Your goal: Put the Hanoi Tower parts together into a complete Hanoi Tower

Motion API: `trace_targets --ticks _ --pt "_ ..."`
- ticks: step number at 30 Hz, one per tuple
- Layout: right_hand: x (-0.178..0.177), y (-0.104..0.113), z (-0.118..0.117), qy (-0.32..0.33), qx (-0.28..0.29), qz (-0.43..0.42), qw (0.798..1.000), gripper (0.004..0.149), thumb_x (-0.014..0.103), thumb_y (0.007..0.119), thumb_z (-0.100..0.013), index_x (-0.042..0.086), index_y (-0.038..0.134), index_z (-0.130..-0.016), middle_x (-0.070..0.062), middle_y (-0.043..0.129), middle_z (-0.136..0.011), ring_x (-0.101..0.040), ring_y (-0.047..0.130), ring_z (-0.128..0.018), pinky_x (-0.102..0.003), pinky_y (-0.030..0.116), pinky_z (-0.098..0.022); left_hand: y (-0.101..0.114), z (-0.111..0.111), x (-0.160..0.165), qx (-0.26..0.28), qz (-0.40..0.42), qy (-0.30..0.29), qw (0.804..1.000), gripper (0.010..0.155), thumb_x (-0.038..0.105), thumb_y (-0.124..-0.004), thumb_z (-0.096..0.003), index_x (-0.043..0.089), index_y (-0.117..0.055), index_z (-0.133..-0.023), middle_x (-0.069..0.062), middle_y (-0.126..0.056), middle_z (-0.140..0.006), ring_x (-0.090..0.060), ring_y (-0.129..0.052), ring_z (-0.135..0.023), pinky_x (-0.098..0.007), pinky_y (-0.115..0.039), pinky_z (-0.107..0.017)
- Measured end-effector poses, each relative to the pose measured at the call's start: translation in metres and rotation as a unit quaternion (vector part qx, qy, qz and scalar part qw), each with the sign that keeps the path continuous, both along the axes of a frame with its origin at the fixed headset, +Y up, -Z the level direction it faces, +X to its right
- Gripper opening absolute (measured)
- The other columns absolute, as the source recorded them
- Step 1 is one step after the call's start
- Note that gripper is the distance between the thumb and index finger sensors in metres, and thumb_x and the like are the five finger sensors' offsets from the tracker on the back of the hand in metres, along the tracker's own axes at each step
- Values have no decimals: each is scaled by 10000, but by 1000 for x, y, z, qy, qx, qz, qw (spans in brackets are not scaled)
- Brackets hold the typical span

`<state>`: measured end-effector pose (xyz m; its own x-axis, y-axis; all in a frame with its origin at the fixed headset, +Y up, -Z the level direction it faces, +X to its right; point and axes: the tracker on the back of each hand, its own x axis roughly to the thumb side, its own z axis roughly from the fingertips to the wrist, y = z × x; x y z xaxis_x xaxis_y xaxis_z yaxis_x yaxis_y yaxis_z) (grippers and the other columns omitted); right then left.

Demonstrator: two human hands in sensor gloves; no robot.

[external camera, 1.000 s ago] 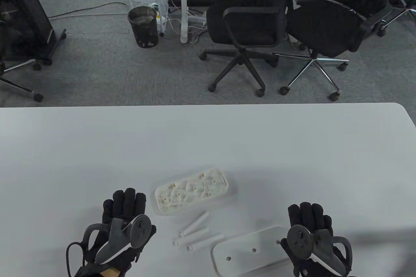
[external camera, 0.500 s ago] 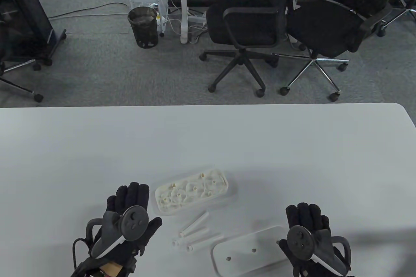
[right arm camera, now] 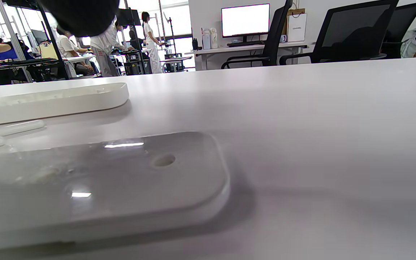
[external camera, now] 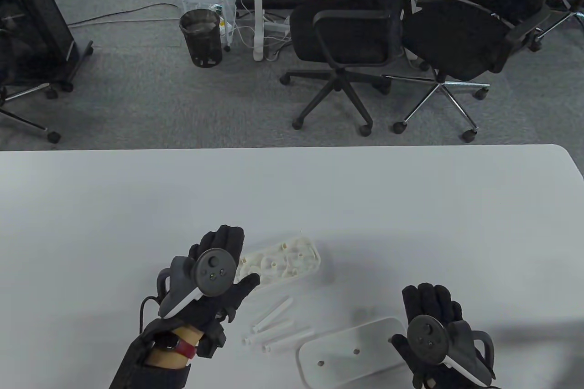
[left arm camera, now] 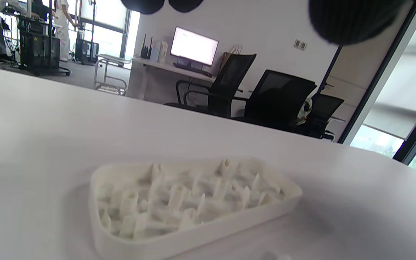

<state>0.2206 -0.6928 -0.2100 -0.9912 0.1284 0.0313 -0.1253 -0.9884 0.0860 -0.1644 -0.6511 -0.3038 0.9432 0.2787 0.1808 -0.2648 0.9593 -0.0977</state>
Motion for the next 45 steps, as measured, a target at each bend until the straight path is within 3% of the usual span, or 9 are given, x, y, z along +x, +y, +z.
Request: trace_targets --ticks 7,13,19,27,33,37,45 --pt "0 -2 -1 5 -7 -6 1000 899 482 704 -384 174 132 -1005 -222 130 -1107 -539 138 -994 -681 261 -708 -48 -23 8 -47 -44 -1 998 1001 612 -760 -399 214 -186 -1116 -130 -283 -1188 -484 -411 -1086 -624 -412 -757" --pt "0 -6 -3 9 -17 -10 1000 899 483 703 -385 175 130 -1006 -225 132 -1108 -541 140 -994 -683 263 -707 -73 -32 4 -100 -90 0 991 1088 638 -784 -376 209 -90 -1097 -135 -219 -1185 -494 -405 -1085 -628 -418 -757" --pt "-1 -7 -2 10 -22 -4 1000 898 484 702 -385 172 132 -1006 -225 137 -1108 -543 145 -993 -684 270 -706 -90 -39 2 -145 -113 -2 983 1133 656 -802 -357 198 -70 -1090 -132 -225 -1185 -497 -408 -1084 -630 -423 -755" --pt "-1 -12 -4 8 -33 -3 999 899 484 702 -384 171 132 -1006 -228 141 -1107 -546 149 -991 -685 277 -706 -104 -43 -5 -153 -141 12 978 1101 592 -838 -376 193 -103 -1092 -146 -275 -1176 -487 -457 -1073 -610 -477 -749" --pt "-1 -17 -6 9 -41 -2 999 898 484 701 -385 170 133 -1006 -230 139 -1106 -546 150 -991 -684 279 -706 -116 -47 -9 -146 -97 19 984 1143 601 -851 -359 197 -57 -1075 -116 -241 -1169 -487 -419 -1066 -618 -452 -747" --pt "0 -17 -6 9 -43 -4 999 898 485 701 -384 171 134 -1005 -228 141 -1106 -547 153 -990 -684 282 -706 -113 -48 -11 -110 -67 27 991 1178 587 -925 -314 182 -136 -1089 -120 -399 -1155 -479 -518 -1037 -618 -490 -739" --pt "1 -20 -6 13 -51 -11 999 897 484 701 -383 168 137 -1005 -231 144 -1105 -549 156 -989 -684 284 -705 -100 -40 -26 -64 102 26 992 1183 561 -965 -300 154 -189 -1094 -176 -405 -1134 -543 -639 -976 -660 -566 -700"
